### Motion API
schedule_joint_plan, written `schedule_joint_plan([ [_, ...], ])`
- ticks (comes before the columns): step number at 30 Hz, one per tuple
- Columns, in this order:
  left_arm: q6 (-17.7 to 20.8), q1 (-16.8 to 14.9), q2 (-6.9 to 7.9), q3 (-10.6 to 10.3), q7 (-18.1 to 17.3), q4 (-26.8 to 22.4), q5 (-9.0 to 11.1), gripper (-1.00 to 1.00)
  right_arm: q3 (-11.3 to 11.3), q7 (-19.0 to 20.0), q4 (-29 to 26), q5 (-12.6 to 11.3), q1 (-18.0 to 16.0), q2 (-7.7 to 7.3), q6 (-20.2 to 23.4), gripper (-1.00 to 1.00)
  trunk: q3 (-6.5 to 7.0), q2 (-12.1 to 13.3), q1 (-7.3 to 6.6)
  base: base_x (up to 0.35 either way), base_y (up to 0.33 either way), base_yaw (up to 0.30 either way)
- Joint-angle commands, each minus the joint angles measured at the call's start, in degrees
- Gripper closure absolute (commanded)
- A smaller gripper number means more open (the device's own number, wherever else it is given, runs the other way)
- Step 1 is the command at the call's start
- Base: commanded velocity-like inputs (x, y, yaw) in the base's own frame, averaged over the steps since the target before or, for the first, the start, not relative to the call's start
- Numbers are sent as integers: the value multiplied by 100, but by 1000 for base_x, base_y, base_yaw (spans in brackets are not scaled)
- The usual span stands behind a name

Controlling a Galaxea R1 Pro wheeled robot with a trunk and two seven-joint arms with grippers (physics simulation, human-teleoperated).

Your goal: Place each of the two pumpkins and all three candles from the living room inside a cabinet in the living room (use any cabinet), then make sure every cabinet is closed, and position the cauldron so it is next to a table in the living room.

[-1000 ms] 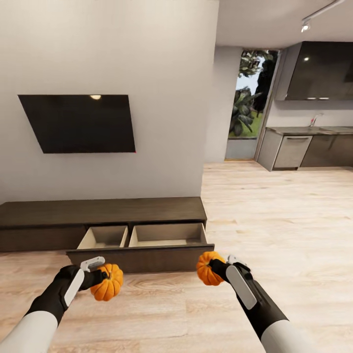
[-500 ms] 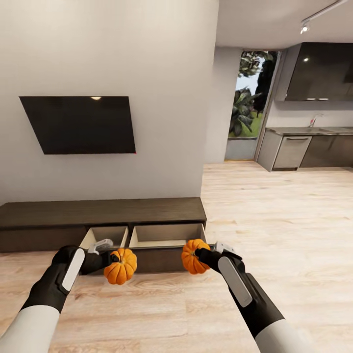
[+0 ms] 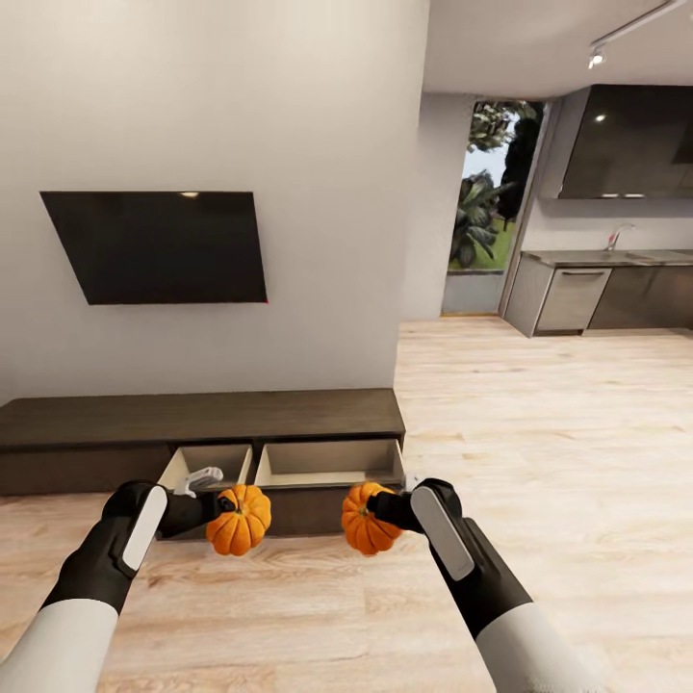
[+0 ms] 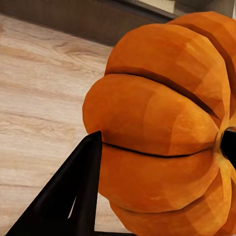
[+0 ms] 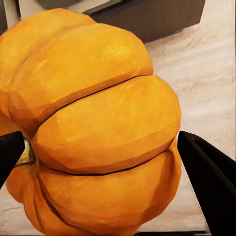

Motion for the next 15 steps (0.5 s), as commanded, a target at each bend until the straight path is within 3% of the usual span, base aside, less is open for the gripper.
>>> schedule_joint_plan([
  [1,-1,-1,-3,-3,20,-5,-4,100,-6,-37,4,2,-7,2,39,100,19,42,-22,0,0,0],
  [6,-1,3,-6,5,20,-12,-2,100,-28,-65,4,-11,-18,16,164,100,108,242,-132,0,0,0],
  [11,6,2,-8,9,-22,-13,6,100,-34,-61,0,-16,-19,17,308,100,110,247,-135,0,0,0],
  [15,7,2,-1,21,-272,-13,7,100,-33,-54,0,-11,-19,18,327,100,110,247,-135,11,0,0],
])
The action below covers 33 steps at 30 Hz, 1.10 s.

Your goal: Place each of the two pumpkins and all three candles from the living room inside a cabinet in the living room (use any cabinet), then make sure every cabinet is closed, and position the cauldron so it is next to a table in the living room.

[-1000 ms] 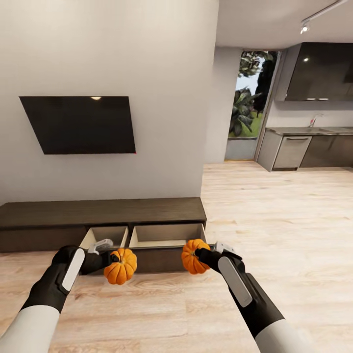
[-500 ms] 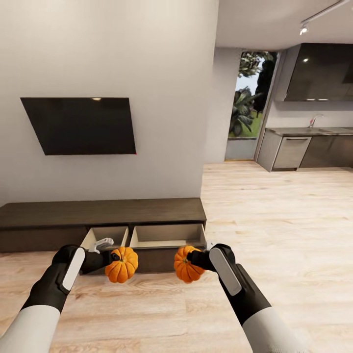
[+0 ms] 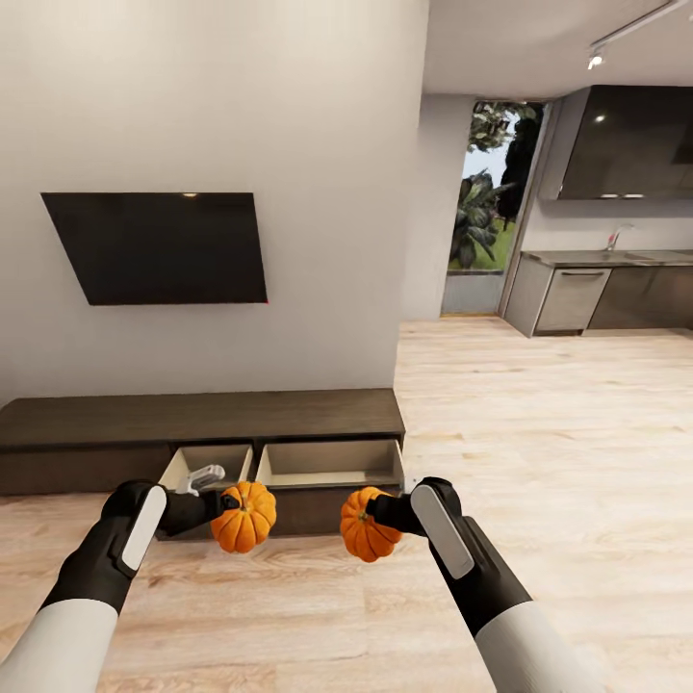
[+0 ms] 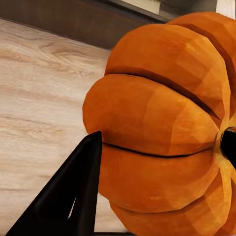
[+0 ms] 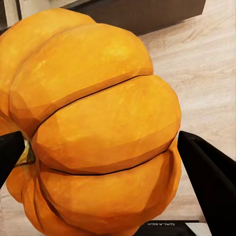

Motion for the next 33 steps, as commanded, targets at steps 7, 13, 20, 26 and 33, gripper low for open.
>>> schedule_joint_plan([
  [7,-2,2,8,5,-172,-1,-24,100,2,-16,-31,18,0,0,-13,100,0,0,0,247,0,0],
  [13,-3,2,11,9,-181,-1,-23,100,2,-11,-49,25,0,0,-32,100,0,0,0,326,0,0],
  [20,-3,3,11,8,-181,-1,-25,100,2,-10,-51,20,0,0,-36,100,0,0,0,330,0,0],
  [26,-5,2,11,9,-181,-1,-24,100,2,-7,-51,20,0,0,-28,100,0,0,0,330,0,0],
  [33,-6,0,11,9,-181,-1,-26,100,5,-7,-51,20,2,0,-28,100,0,0,0,330,0,0],
])
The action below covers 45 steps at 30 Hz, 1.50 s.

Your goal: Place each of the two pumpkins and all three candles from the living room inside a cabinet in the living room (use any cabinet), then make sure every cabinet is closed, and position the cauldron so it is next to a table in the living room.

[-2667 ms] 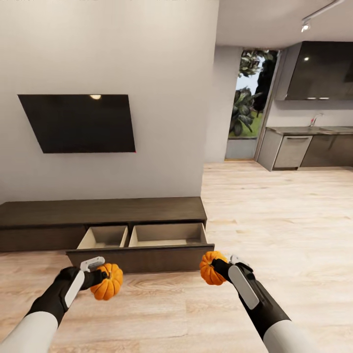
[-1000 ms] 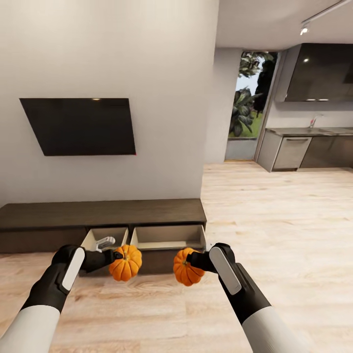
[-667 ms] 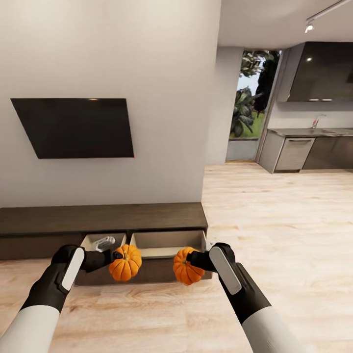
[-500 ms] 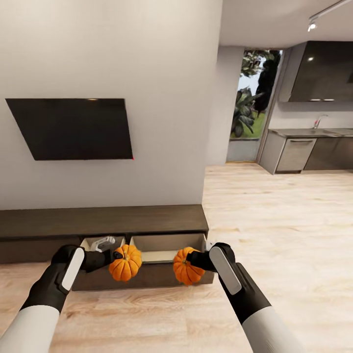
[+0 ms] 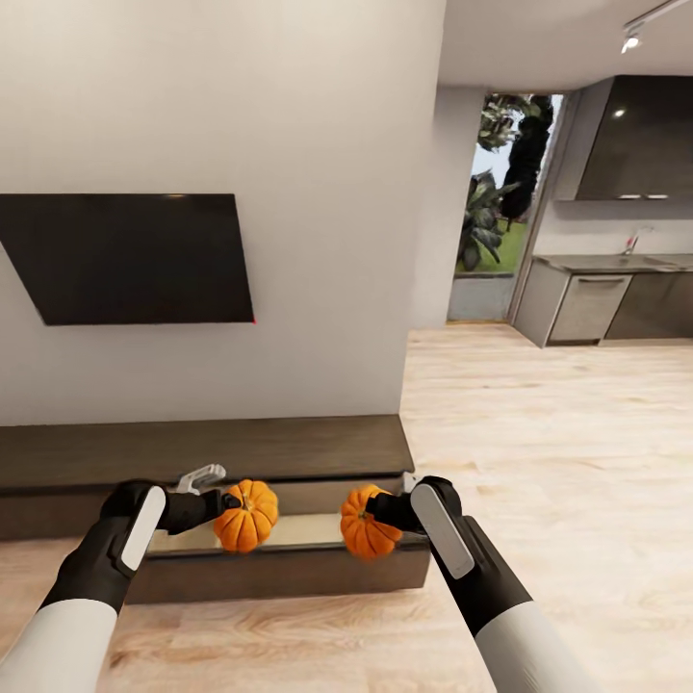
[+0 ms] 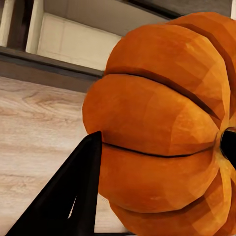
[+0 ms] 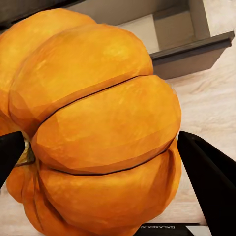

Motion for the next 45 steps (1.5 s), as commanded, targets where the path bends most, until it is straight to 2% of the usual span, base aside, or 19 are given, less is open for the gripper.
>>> schedule_joint_plan([
  [1,0,-2,0,-3,17,-1,42,100,3,-15,1,-8,-2,0,-13,100,1,-1,0,330,0,0],
  [19,-2,-1,0,-4,17,8,42,100,20,-47,22,-8,1,8,-27,100,1,-1,0,326,0,109],
  [25,-11,-1,-16,-46,53,22,25,100,26,-53,30,-14,0,22,-49,100,1,-1,0,73,0,123],
  [27,-14,-2,-46,-58,75,23,8,100,37,-61,49,4,-2,93,-60,100,1,-1,0,10,0,19],
  [28,-28,-3,-112,-65,102,31,-7,100,42,-70,72,27,-4,194,-65,100,1,-1,0,5,0,10],
  [29,-81,-6,-253,-87,178,44,-32,100,47,-105,151,45,-12,288,-69,100,1,-1,0,3,0,6],
  [30,-141,-12,-427,-132,311,56,-73,100,51,-168,284,57,-32,288,-77,100,1,-1,0,2,0,4],
  [34,-467,-22,-1166,-465,1473,150,-466,100,57,-600,1169,73,-449,288,-550,100,1,-1,0,1,0,1],
  [36,-865,-27,-1405,-542,2039,286,-562,100,58,-713,1624,79,-585,288,-830,100,1,-1,0,0,0,0],
  [38,-1214,-28,-1514,-576,2473,579,-603,100,64,-761,1852,85,-646,288,-963,100,1,-1,0,0,0,0],
  [40,-1434,-35,-1563,-593,2731,829,-616,100,67,-784,1942,87,-672,288,-1025,100,1,-1,0,0,0,0],
  [45,-1672,-40,-1593,-607,2885,1017,-629,100,68,-787,2001,89,-687,288,-1063,100,1,-1,0,0,0,0],
])
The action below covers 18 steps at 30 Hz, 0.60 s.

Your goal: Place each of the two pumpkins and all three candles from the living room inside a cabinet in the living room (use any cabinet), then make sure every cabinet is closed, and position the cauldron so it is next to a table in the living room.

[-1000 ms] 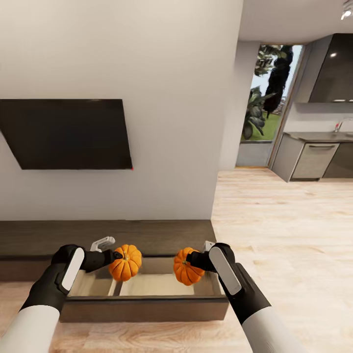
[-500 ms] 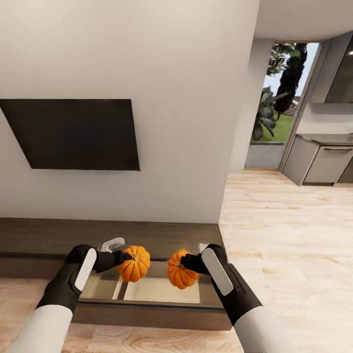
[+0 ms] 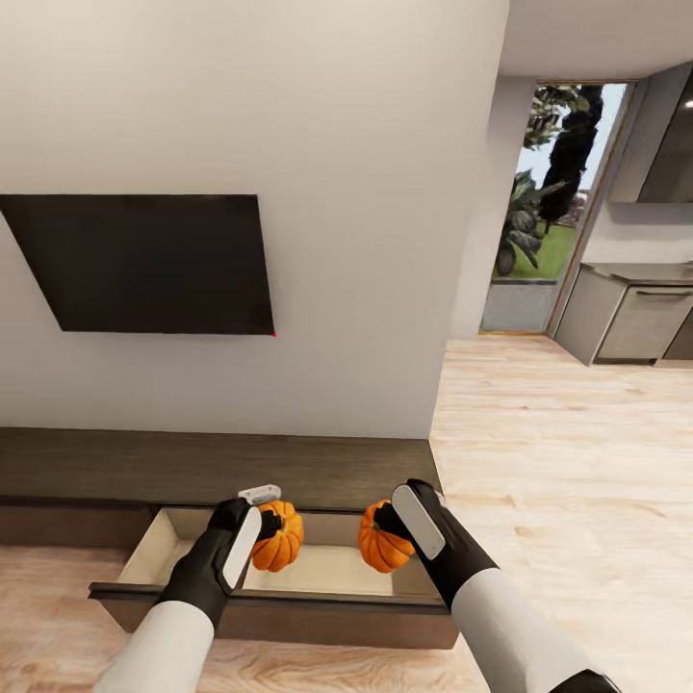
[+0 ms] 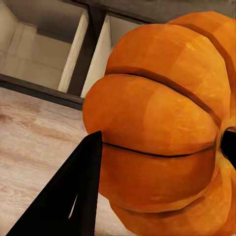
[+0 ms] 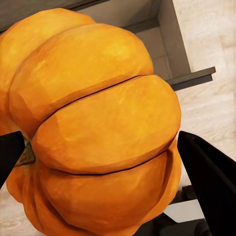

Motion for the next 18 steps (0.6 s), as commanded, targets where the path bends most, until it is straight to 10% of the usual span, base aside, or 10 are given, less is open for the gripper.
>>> schedule_joint_plan([
  [1,-51,0,-4,-6,24,20,-10,100,1,-18,4,4,-1,0,-1,100,0,0,0,0,0,0],
  [7,-249,-1,-7,-405,8,85,6,100,8,-16,6,4,-2,0,-9,100,0,0,0,15,89,-1],
  [18,-281,-1,11,-470,-29,90,28,100,6,-8,7,4,-2,0,-10,100,7,0,0,108,125,-80],
])
